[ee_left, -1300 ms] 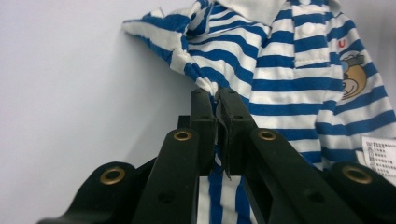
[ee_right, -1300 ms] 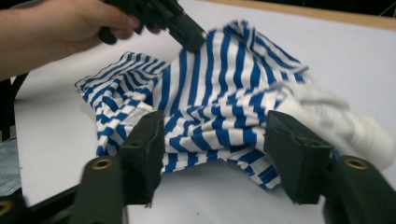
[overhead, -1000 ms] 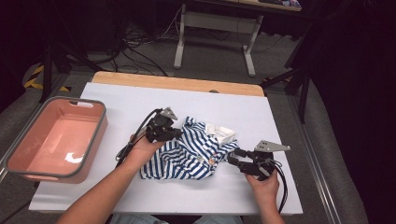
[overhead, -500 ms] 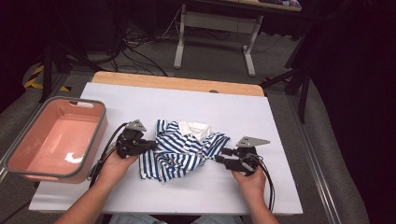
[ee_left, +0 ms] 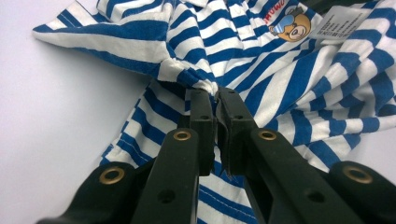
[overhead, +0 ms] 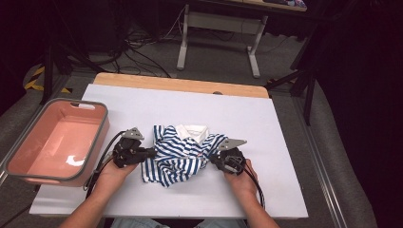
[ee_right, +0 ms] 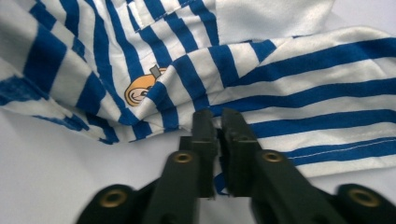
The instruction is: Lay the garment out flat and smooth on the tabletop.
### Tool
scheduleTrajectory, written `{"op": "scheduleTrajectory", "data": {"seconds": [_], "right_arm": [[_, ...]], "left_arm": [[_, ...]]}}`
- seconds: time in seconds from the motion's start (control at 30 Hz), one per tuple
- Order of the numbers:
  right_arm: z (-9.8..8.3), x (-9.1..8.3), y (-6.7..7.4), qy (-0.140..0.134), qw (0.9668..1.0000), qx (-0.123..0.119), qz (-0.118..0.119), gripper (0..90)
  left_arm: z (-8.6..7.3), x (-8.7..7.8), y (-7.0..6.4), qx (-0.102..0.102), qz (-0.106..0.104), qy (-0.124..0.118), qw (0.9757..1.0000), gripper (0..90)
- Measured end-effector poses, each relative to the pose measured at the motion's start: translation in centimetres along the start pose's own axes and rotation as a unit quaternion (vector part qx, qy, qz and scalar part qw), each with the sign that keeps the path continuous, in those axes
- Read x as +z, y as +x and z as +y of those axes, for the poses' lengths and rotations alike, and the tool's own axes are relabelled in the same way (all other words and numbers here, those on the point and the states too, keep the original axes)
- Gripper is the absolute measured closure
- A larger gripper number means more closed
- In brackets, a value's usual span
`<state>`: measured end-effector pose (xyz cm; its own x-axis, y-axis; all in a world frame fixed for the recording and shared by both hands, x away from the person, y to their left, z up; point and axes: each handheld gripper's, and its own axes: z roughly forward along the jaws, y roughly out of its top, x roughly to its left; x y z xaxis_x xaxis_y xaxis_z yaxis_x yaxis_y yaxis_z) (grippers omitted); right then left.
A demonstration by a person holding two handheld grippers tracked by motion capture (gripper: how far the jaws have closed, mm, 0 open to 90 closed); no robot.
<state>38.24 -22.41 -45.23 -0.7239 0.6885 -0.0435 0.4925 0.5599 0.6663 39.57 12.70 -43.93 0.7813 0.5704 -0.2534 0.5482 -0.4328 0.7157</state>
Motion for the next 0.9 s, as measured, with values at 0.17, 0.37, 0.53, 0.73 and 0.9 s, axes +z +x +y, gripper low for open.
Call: {"op": "scheduleTrajectory", "data": {"seconds": [0.17, 0.37, 0.53, 0.73, 0.9], "right_arm": [[-0.4, -1.5, -0.8, -0.002, 0.9999, 0.011, 0.002, 89.3], [-1.9, -4.8, -2.2, -0.014, 0.999, 0.04, -0.011, 89.4], [-3.9, -6.4, -3.1, -0.019, 0.997, 0.074, -0.004, 89.4], [-5.4, -7.4, -2.3, 0.003, 0.9979, 0.063, -0.013, 89.4], [-6.1, -7.9, -2.0, 0.015, 0.9978, 0.063, -0.015, 89.3]], "left_arm": [[0.1, -0.2, -0.4, 0.005, -0.005, -0.008, 0.9999, 85.4], [0.0, -0.2, -1.2, 0.006, -0.021, -0.009, 0.9997, 85.3], [-0.6, 0.0, -2.0, 0.003, -0.043, 0.001, 0.9991, 85.2], [-2.0, 0.4, -2.8, -0.01, -0.078, 0.017, 0.9967, 84.9], [-2.4, 0.7, -3.6, -0.006, -0.095, 0.029, 0.995, 83.2]]}}
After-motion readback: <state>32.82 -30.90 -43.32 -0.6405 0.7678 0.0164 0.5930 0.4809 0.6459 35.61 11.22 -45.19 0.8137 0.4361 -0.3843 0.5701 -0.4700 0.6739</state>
